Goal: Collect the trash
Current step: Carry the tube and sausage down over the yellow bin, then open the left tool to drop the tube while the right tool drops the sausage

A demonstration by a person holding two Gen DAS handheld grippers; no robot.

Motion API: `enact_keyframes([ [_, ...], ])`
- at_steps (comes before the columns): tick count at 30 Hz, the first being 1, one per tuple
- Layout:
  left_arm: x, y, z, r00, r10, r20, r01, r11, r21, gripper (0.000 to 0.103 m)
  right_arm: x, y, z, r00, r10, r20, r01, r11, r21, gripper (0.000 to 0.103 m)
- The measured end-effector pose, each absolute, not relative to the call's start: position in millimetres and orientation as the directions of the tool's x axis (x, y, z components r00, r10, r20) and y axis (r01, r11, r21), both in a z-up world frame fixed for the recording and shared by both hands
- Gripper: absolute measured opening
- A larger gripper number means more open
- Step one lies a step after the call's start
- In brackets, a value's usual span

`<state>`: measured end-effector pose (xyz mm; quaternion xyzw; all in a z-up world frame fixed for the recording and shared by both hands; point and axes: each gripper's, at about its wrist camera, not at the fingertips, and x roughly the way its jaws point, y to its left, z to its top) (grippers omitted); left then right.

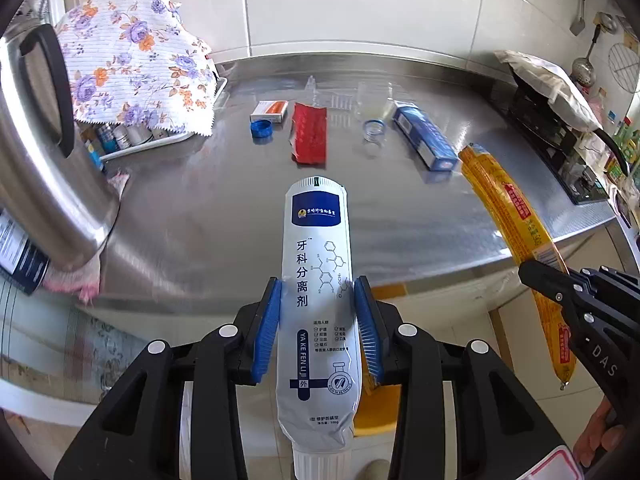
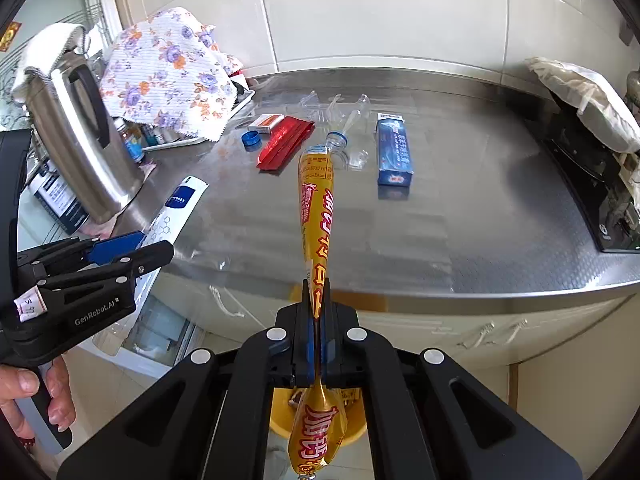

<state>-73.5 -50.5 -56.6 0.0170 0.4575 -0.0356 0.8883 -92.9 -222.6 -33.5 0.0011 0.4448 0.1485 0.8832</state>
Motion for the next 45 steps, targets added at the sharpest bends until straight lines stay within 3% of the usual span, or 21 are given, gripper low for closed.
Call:
enact_keyframes([
  [10, -124, -64, -57, 0.546, -0.020, -0.837, 0.078, 0.997, 0.027, 0.037, -136, -247, -34, 0.534, 0.297, -0.792, -0.269, 0.947, 0.174, 0.003],
  [19, -142, -64, -91, 0.484, -0.060, -0.873, 0.146, 0.989, 0.012, 0.037, -164, -249, -63, 0.485, 0.272, -0.831, -0.229, 0.957, 0.180, 0.003],
  [45, -121, -80, -305, 0.160, -0.095, -0.982, 0.432, 0.902, -0.017, 0.037, -145, -225, -272, 0.078, 0.250, -0.965, -0.269, 0.937, 0.221, 0.003],
])
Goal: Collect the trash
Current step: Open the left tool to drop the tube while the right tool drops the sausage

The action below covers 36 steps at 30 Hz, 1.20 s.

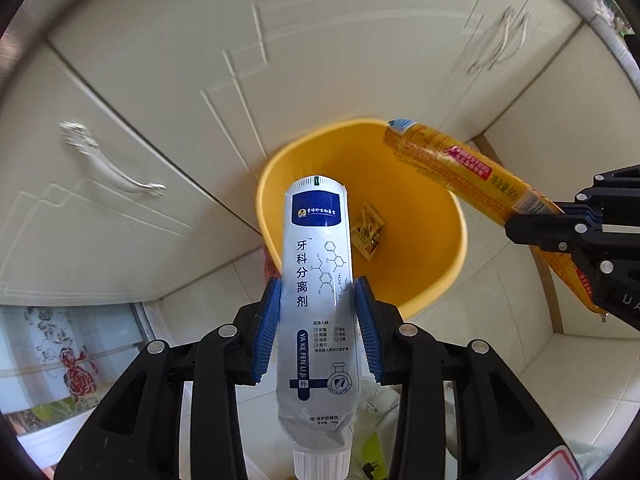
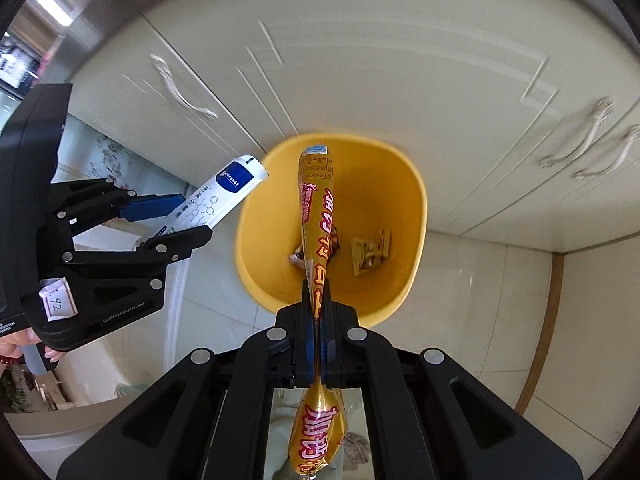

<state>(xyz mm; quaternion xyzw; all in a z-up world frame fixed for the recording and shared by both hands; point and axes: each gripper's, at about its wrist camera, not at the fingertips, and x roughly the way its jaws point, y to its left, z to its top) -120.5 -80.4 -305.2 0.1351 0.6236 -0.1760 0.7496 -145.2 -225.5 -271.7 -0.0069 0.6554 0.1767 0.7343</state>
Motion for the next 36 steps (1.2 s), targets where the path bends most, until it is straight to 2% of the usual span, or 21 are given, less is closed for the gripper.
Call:
enact_keyframes([
  [12, -99, -99, -394, 0.012, -0.080, -0.997, 0.432, 0.899, -0.067, 0.038, -113, -233, -367, -0.086, 0.246, -0.965, -0.172, 0.951, 0.258, 0.003],
  [24, -88, -100, -408, -0.014, -0.083, -0.996, 0.411, 0.908, -0.082, 0.040, -103, -246, -383, -0.083, 0.303, -0.949, -0.093, 0.946, 0.310, 0.005],
  [25, -87, -100, -406, -0.010, -0.086, -0.996, 0.406, 0.910, -0.082, 0.040, -102, -248, -383, -0.080, 0.309, -0.948, -0.084, 0.945, 0.315, 0.009],
  [27, -87, -102, -403, 0.000, -0.089, -0.996, 0.403, 0.912, -0.081, 0.053, -97, -254, -379, -0.068, 0.312, -0.948, -0.071, 0.946, 0.317, 0.033],
  [28, -86, -103, -406, 0.008, -0.085, -0.996, 0.405, 0.912, -0.074, 0.057, -97, -256, -376, -0.056, 0.316, -0.947, -0.063, 0.946, 0.319, 0.058],
  [29, -86, -104, -404, 0.018, -0.082, -0.996, 0.407, 0.911, -0.068, 0.061, -97, -258, -374, -0.045, 0.320, -0.946, -0.060, 0.945, 0.322, 0.062],
  [36, -90, -106, -396, 0.030, -0.079, -0.996, 0.415, 0.908, -0.060, 0.060, -99, -263, -361, -0.019, 0.307, -0.951, -0.067, 0.949, 0.308, 0.062],
])
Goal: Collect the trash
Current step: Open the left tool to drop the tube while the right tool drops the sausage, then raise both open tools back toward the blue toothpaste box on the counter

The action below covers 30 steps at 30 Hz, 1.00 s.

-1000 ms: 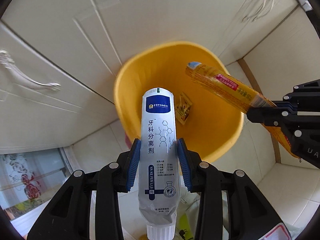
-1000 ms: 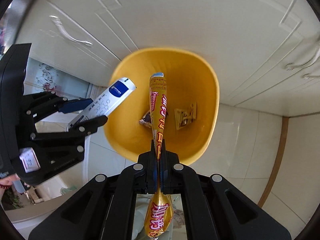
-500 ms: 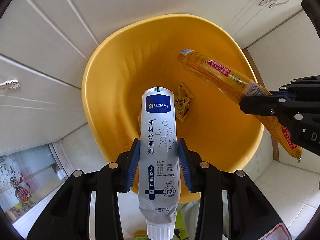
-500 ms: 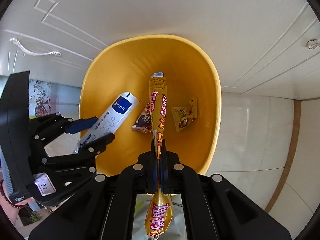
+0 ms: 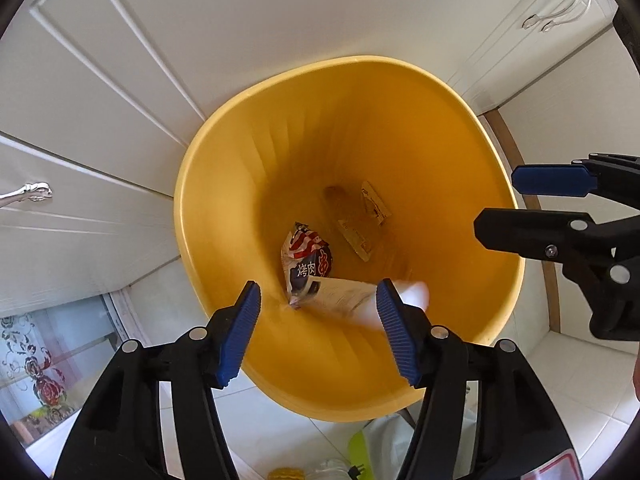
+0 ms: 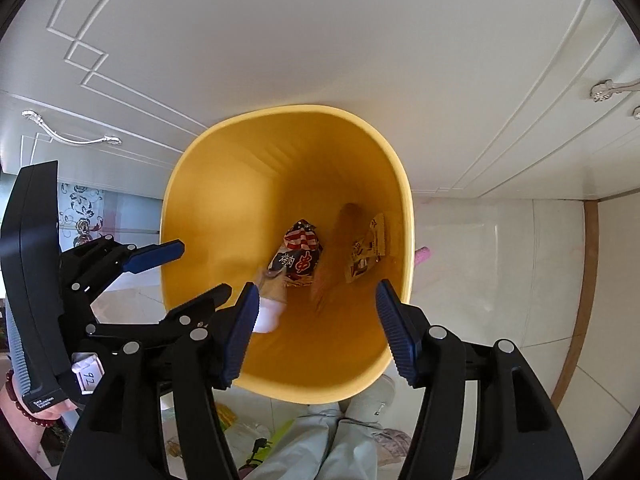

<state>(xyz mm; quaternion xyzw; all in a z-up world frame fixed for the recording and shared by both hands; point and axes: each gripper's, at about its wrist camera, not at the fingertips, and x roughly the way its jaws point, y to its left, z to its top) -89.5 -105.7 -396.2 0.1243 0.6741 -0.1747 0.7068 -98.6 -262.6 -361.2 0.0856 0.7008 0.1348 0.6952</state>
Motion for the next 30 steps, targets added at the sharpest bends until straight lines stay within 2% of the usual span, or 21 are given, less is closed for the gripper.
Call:
enact_keyframes([
  [6, -91, -106, -387, 0.037, -0.076, -0.996, 0.408, 0.912, -0.054, 0.060, -106, -270, -358, -0.004, 0.314, -0.949, -0.047, 0.948, 0.314, 0.062],
  [12, -99, -93, -362, 0.070, -0.077, -0.995, 0.384, 0.922, -0.045, 0.060, -114, -267, -328, 0.037, 0.326, -0.945, -0.042, 0.945, 0.324, 0.062],
  [20, -122, -89, -293, 0.170, -0.099, -0.980, 0.302, 0.952, -0.044, 0.060, -138, -263, -234, 0.209, 0.216, -0.954, -0.122, 0.973, 0.194, 0.062],
  [30, -153, -79, -180, 0.375, -0.096, -0.922, 0.180, 0.983, -0.030, 0.060, -153, -261, -112, 0.432, 0.163, -0.887, -0.173, 0.980, 0.096, 0.062],
])
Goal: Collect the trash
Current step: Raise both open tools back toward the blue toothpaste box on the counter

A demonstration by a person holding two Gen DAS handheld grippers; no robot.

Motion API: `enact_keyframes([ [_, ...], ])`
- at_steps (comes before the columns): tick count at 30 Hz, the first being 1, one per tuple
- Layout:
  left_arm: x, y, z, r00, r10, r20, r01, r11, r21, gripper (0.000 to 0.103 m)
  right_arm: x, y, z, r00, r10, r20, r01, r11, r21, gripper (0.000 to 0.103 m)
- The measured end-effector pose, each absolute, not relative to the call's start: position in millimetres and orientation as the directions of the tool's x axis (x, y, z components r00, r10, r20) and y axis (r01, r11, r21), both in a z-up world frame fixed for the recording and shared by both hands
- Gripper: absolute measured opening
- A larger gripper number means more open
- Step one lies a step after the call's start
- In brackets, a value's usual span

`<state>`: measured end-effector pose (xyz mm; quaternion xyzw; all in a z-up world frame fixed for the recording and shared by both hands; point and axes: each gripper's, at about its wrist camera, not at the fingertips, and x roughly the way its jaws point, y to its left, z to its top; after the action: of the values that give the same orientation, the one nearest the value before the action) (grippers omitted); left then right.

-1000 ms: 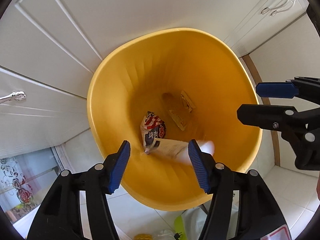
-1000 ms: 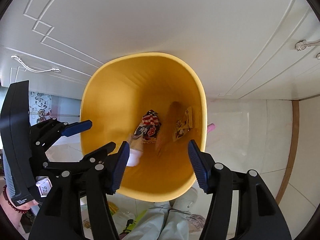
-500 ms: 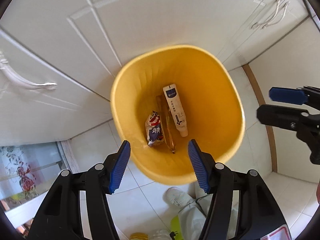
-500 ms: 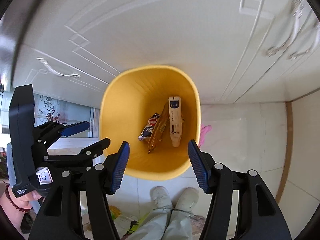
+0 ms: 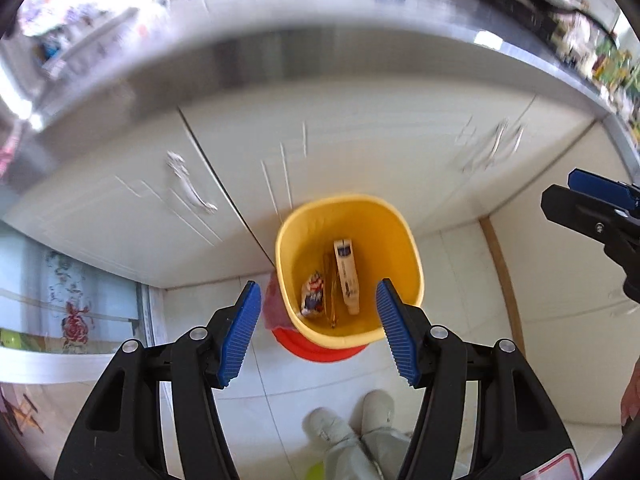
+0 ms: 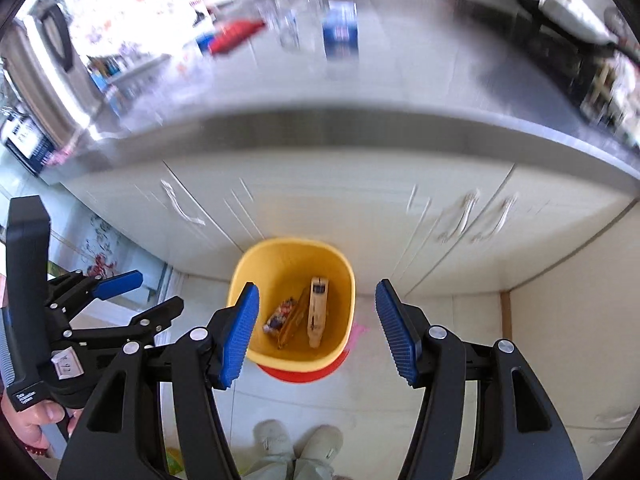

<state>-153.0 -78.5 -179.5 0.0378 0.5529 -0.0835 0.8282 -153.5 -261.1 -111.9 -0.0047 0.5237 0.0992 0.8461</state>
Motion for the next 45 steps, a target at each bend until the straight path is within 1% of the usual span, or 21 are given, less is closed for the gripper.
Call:
enact_keyframes([
  [10, -155, -76, -95, 0.504, -0.084, -0.859, 0.125, 0.992, -0.024, 0.061, -159, -270, -29, 0.550, 0.207, -0.809, -0.185, 0.975, 0.123, 0.061],
  [17, -126, -76, -65, 0.555, -0.079, -0.828, 0.121, 0.993, -0.013, 0.062, -128, -269, -10, 0.587, 0.205, -0.783, -0.181, 0.976, 0.120, 0.062],
  [24, -75, -61, -59, 0.573, -0.093, -0.814, 0.133, 0.991, -0.019, 0.062, -78, -258, -5, 0.616, 0.180, -0.766, -0.169, 0.981, 0.095, 0.061],
  [35, 36, -35, -77, 0.534, -0.148, -0.833, 0.182, 0.982, -0.059, 0.062, 9, -247, -33, 0.601, 0.109, -0.792, -0.068, 0.994, 0.085, 0.062],
  [45, 87, -33, -101, 0.488, -0.165, -0.857, 0.194, 0.978, -0.078, 0.062, 63, -238, -53, 0.570, 0.081, -0.818, -0.029, 0.996, 0.078, 0.062],
])
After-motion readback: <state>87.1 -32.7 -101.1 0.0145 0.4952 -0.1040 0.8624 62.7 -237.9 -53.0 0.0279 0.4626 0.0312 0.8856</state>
